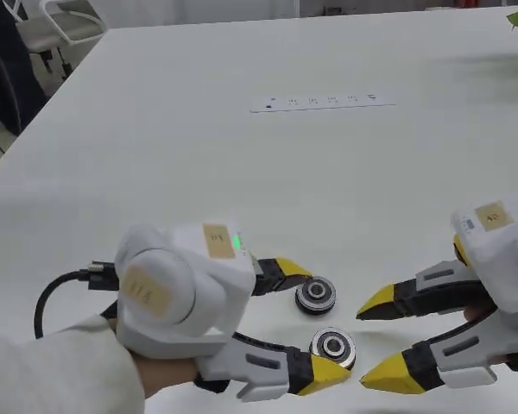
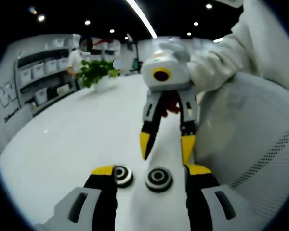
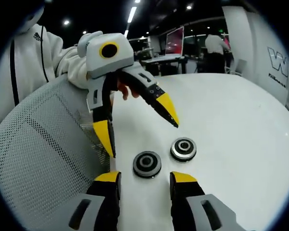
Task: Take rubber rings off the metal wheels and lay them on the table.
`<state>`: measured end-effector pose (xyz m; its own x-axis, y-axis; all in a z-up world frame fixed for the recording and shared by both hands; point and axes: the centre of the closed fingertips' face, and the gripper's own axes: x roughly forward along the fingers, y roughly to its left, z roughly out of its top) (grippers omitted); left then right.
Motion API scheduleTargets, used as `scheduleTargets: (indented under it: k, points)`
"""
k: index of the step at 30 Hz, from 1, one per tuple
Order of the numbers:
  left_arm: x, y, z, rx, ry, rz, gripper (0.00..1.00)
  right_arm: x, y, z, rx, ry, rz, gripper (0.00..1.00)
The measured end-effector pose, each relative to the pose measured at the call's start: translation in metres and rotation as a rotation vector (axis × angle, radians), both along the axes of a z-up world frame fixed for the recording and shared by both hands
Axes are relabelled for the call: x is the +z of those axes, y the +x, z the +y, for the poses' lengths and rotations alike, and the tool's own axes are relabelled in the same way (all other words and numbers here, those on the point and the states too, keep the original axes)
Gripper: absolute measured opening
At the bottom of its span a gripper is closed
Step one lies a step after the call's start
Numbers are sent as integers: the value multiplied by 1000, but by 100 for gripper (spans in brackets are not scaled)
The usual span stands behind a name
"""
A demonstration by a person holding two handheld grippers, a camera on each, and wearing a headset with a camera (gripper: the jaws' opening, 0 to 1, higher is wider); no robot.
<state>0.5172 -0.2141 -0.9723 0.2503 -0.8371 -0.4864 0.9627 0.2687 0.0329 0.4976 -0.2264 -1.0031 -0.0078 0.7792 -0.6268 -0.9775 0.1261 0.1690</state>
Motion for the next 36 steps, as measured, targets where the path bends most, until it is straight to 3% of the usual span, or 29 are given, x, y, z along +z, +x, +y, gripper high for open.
scheduleTargets:
  k: [7, 14, 16, 21, 24, 25, 27, 34, 36]
  points:
    - [-11, -1, -4, -3, -16, 36, 41, -4, 5, 2, -6, 3, -17, 29]
    - [-12, -4, -8, -12, -37, 59, 28, -7, 2, 6, 7, 1, -27, 23]
    - [-15, -5, -9, -22, -30, 54, 26, -8, 3, 6, 6, -5, -30, 21]
    - [-24, -9, -11, -30, -7, 82, 24, -12, 2, 5, 10, -19, -33, 19]
    - [-30, -13, -9, -47, 30, 72, 22, -12, 3, 5, 5, -20, -31, 17]
    - [-29, -13, -9, -55, 34, 46, 21, -12, 3, 5, 5, -21, -31, 17]
    - [-28, -11, -11, -57, 20, 53, 20, -13, 3, 4, 6, -26, -36, 16]
    - [-28, -12, -11, -79, 22, -2, 18, -14, 3, 4, 12, -33, -43, 15]
    - [-28, -10, -11, -73, 19, 1, 17, -14, 3, 4, 13, -36, -44, 15]
